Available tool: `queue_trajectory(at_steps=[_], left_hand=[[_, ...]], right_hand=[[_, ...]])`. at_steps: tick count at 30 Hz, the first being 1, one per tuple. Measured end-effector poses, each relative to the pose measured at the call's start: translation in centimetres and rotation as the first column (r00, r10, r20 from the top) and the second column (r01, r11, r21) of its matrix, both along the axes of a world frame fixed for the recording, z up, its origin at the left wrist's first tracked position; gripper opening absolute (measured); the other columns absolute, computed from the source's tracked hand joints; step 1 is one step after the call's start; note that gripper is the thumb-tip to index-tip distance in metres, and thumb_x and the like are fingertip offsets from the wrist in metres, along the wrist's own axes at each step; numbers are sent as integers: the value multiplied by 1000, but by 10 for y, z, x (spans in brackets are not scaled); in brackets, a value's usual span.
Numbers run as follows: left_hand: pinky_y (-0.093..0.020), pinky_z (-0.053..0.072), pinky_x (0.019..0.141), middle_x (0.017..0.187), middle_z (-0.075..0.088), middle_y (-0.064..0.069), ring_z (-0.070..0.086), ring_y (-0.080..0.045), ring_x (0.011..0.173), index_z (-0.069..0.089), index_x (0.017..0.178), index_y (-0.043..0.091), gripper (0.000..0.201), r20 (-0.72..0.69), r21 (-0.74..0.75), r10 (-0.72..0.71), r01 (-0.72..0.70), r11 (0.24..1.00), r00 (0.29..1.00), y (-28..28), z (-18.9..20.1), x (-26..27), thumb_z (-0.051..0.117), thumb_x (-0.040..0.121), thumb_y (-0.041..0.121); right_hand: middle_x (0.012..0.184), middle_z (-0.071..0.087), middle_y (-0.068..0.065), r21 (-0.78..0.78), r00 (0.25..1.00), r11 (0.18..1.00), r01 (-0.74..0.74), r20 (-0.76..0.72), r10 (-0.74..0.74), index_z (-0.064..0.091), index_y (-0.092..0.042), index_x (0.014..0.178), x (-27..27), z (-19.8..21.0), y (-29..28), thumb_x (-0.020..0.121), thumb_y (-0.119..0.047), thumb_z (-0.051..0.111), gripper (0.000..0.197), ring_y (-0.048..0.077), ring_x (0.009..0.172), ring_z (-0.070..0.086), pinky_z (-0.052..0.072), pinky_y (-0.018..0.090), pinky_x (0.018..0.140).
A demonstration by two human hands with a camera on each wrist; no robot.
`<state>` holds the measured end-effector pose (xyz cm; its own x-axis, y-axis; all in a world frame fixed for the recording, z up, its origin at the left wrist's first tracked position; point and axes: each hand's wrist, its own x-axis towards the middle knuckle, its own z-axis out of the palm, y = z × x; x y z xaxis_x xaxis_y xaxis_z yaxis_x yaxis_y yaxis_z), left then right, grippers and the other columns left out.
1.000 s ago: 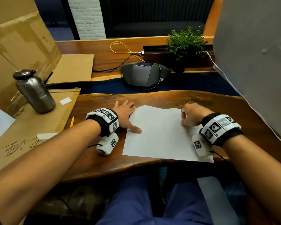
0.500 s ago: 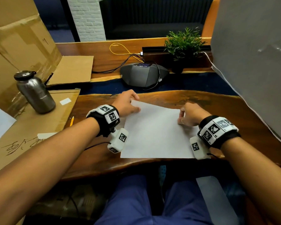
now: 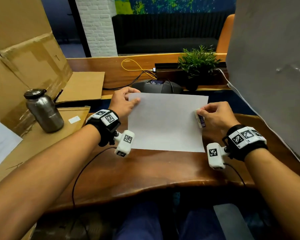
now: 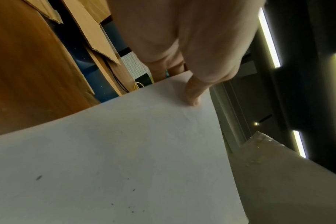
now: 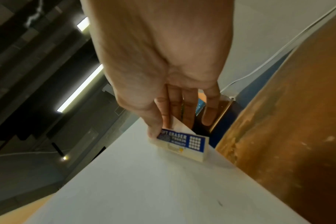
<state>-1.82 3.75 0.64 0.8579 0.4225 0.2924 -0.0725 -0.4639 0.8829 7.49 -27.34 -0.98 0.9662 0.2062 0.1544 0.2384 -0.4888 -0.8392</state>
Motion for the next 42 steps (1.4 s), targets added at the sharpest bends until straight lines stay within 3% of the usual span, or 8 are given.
queue_trajectory(at_steps=[6,11,14,18,23,30,36,42], left_hand=[[-33,58,74,85,74,2,68,-9,76,69,82,19,10,167,-116,9,10,993,986,-1,20,10,70,91,14],[-29,50,65,79,70,2,59,-11,72,72,82,17,25,198,-265,73,-18,964,977,-9,20,19,59,98,32],[-36,59,78,91,76,6,70,-12,83,73,96,23,12,195,-336,15,53,941,981,-15,11,21,62,96,28],[-39,59,82,95,76,-4,72,-15,81,73,99,13,9,158,-344,12,44,938,987,-15,5,20,70,91,14],[-36,57,80,96,74,1,70,-12,84,69,103,15,18,138,-365,-46,94,926,989,-9,10,18,51,102,12],[-32,60,74,106,74,-6,72,-20,95,59,123,17,42,98,-392,-113,143,909,989,-2,8,9,53,93,-12],[-34,60,77,109,73,-11,72,-20,93,64,118,5,34,72,-470,-132,150,870,989,-1,4,5,71,86,-1],[-29,59,75,98,73,-3,71,-11,81,66,117,0,25,57,-493,-96,112,863,994,-5,0,7,59,97,13]], right_hand=[[90,75,-2,133,987,991,10,160,-32,78,-19,90,13,29,-12,84,-32,79,15,14,87,71,58,31,80],[92,75,-2,232,975,969,-89,219,37,77,-13,96,12,40,-20,84,-28,79,19,-1,80,69,57,19,76],[93,77,0,298,978,951,-81,207,19,78,-21,90,17,39,-22,83,-28,79,10,15,89,73,59,41,88],[95,77,4,342,984,936,-78,175,18,78,-23,86,20,38,-24,82,-31,80,9,27,94,73,59,51,87],[85,77,-2,434,988,892,-128,134,76,77,-21,83,13,42,-24,73,-37,78,19,15,83,71,58,38,74],[100,76,10,485,996,871,-81,68,55,80,-19,88,16,36,-25,73,-37,82,24,28,93,70,56,56,89],[98,75,14,570,996,817,-86,21,90,79,-16,88,12,37,-21,68,-41,84,32,34,88,70,58,57,79],[96,76,11,622,995,777,-95,26,100,77,-13,91,8,44,-15,79,-26,77,17,28,89,72,60,50,80]])
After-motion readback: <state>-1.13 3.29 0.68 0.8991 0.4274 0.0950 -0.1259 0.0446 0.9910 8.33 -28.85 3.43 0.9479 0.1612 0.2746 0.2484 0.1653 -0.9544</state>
